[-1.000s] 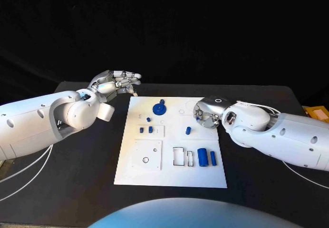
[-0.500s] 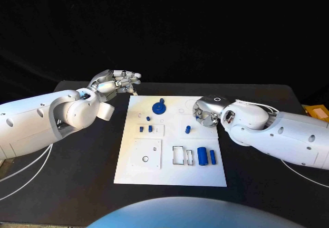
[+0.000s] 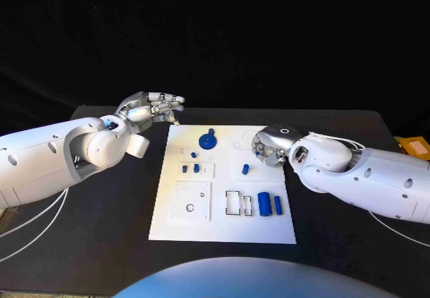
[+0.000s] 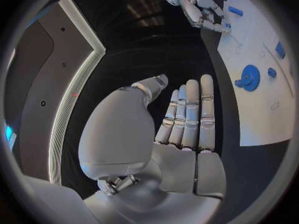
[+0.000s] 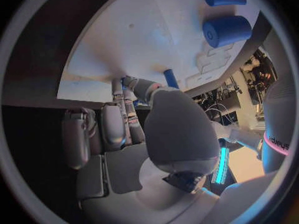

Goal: Assemble the parts on the task board

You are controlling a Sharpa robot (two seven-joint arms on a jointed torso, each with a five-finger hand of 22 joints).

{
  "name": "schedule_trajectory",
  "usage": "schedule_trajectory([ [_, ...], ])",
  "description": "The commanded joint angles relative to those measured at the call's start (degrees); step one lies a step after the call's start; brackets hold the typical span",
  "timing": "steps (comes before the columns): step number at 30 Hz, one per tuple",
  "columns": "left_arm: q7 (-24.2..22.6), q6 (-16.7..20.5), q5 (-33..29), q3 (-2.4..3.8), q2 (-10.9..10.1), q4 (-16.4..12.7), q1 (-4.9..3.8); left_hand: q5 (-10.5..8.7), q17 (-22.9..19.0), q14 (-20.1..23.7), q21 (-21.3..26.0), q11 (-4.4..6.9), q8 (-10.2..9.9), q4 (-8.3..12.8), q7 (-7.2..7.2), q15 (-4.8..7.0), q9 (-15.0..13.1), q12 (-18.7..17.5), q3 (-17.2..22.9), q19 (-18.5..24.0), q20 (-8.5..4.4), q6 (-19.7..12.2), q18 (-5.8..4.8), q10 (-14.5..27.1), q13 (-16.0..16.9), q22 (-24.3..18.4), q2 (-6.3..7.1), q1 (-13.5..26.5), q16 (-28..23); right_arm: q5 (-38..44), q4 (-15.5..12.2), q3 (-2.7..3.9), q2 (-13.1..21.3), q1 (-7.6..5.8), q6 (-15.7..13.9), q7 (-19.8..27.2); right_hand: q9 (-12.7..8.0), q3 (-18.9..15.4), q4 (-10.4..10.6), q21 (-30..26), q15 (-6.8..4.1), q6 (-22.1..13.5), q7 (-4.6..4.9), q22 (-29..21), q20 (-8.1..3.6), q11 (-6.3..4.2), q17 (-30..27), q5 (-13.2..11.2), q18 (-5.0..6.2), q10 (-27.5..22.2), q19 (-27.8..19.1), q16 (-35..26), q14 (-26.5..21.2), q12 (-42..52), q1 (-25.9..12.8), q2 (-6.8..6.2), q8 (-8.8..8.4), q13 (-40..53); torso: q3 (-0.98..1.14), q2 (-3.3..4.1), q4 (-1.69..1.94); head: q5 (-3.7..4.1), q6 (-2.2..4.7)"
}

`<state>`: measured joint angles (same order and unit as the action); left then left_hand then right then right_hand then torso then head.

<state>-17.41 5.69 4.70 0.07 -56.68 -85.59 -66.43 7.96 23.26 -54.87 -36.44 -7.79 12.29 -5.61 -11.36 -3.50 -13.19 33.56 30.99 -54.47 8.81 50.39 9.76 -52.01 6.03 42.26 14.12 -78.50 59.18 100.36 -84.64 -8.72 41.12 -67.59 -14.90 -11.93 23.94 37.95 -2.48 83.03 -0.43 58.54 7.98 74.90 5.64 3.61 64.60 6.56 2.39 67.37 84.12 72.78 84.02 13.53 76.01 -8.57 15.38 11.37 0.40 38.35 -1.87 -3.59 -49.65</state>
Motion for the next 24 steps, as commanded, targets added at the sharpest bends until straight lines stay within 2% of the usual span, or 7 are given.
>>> schedule_trajectory([
  [1,0.1,-0.5,0.0,0.04,0.1,-0.1,-0.03,-0.09,-0.1,0.2,0.5,0.01,-0.4,0.1,-0.2,-0.32,0.1,-0.3,-0.4,-0.3,0.23,-0.5,0.59,0.6,0.0,-0.1,-0.09,-0.8,-0.4,0.5,-0.3,-0.35,0.1,0.46,-1.3,-0.1,0.1,0.1,-0.2,0.4,-0.37,0.6,-0.02,11.1,-0.36,0.09,0.1,0.4,-0.64,0.5,2.0,0.3,1.2,0.1,0.0,0.61,0.24,0.1,0.0,-0.02,0.02,0.18,0.06],
  [5,0.2,-0.6,0.0,0.04,0.1,-0.1,-0.03,-0.09,-0.1,0.2,0.5,0.01,-0.4,0.1,-0.2,-0.32,0.1,-0.3,-0.4,-0.3,0.23,-0.5,0.59,0.6,0.0,-0.1,-0.09,-0.8,-0.4,0.4,-0.8,-0.31,0.4,0.32,-2.3,0.0,0.1,0.2,-0.2,0.5,-0.38,0.6,-0.03,11.1,-0.37,0.08,0.2,0.4,-0.65,0.5,2.1,0.4,1.2,0.1,0.0,0.66,0.26,0.1,-0.07,-0.03,0.02,0.27,0.11],
  [11,0.3,-0.6,0.0,0.04,0.0,0.0,-0.02,-0.08,-0.1,0.2,0.5,-0.03,-0.4,0.1,-0.24,-0.35,0.1,-0.3,-0.5,-0.3,0.27,-0.6,0.59,0.7,0.0,-0.2,-0.13,-0.7,-0.4,0.2,-1.3,-0.24,0.7,0.06,-3.3,0.2,0.1,0.2,-0.2,0.5,-0.38,0.6,-0.03,11.1,-0.37,0.08,0.2,0.4,-0.65,0.5,2.1,0.4,1.2,0.1,0.0,0.66,0.26,0.1,-0.05,0.01,0.04,0.37,0.17],
  [24,0.7,-1.0,0.0,0.04,-0.1,0.2,-0.02,-0.07,-0.2,0.3,0.6,-0.06,-0.4,0.1,-0.27,-0.38,0.2,-0.3,-0.6,-0.3,0.29,-0.7,0.59,0.7,0.0,-0.2,-0.17,-0.7,-0.4,-0.2,-3.6,0.04,2.3,-0.82,-4.8,0.4,0.1,0.1,-0.3,0.4,-0.38,0.6,-0.03,11.1,-0.38,0.09,0.2,0.4,-0.63,0.6,2.0,0.4,1.3,0.1,-0.2,0.61,0.28,0.1,-0.04,-0.01,0.04,0.03,0.28],
])
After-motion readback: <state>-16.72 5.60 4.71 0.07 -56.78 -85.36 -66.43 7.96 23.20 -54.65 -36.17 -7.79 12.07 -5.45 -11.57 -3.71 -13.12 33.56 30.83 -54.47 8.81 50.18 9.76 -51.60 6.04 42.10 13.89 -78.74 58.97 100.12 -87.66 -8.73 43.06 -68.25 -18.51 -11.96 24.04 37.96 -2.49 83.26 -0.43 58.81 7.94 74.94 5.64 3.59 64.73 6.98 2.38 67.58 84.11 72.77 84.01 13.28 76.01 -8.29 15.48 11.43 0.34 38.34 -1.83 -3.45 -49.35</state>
